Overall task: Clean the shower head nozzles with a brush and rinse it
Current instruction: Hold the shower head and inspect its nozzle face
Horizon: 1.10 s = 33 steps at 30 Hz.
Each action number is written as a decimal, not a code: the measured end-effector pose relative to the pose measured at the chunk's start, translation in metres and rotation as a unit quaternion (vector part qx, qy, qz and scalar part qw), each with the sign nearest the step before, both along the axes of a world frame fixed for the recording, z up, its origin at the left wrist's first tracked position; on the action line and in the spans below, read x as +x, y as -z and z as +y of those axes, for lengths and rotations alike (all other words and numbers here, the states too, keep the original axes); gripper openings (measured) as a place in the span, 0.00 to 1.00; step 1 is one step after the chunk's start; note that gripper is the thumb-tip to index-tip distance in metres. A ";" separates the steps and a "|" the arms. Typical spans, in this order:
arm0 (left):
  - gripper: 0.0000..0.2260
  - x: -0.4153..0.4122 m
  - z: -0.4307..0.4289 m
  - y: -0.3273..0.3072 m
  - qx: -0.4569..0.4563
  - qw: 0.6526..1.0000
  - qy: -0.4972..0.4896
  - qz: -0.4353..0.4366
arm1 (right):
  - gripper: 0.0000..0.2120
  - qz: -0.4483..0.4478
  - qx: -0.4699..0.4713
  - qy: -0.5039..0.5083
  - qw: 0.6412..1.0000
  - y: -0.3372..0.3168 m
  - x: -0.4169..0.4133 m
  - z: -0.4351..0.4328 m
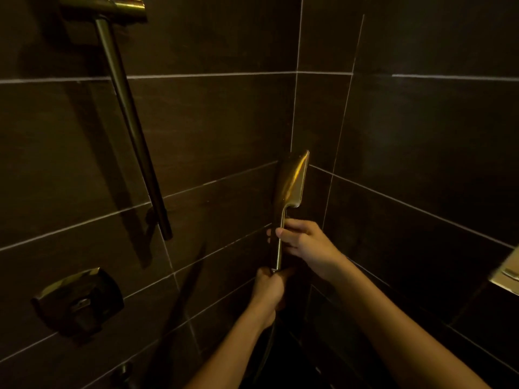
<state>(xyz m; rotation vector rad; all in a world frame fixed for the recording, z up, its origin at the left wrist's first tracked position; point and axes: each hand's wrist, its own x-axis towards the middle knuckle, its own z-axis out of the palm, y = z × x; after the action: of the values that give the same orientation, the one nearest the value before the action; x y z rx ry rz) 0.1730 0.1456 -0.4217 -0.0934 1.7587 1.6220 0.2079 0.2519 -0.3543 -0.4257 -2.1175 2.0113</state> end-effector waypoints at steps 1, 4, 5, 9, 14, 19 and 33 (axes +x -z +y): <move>0.26 0.001 0.000 0.000 -0.001 1.000 0.003 -0.003 | 0.10 -0.007 -0.020 -0.011 1.000 0.000 0.001 0.000; 0.24 0.004 -0.001 0.000 -0.005 1.000 0.004 0.001 | 0.12 0.004 0.019 0.004 1.000 0.003 0.003 -0.002; 0.23 0.003 -0.001 0.001 -0.008 1.000 0.005 0.004 | 0.12 0.013 0.046 0.016 0.999 0.006 0.003 -0.003; 0.20 0.002 -0.003 0.000 -0.007 1.000 0.016 0.008 | 0.08 0.040 0.047 0.032 0.998 0.009 0.005 -0.002; 0.21 0.005 -0.006 0.002 0.012 1.000 0.016 -0.007 | 0.09 0.035 0.015 -0.015 0.999 0.005 0.008 -0.008; 0.15 0.006 -0.011 0.009 0.017 0.999 -0.003 0.039 | 0.11 0.005 0.265 0.100 0.959 0.001 0.000 -0.020; 0.20 0.006 -0.018 0.024 0.003 0.997 -0.003 0.076 | 0.11 -0.018 0.223 0.041 0.974 -0.004 0.008 -0.032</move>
<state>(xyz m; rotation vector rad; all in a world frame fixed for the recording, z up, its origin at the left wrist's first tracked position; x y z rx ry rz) 0.1791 0.1280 -0.4458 0.0281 1.8700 1.6766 0.2162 0.2201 -0.3502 -0.4621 -2.4345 1.4299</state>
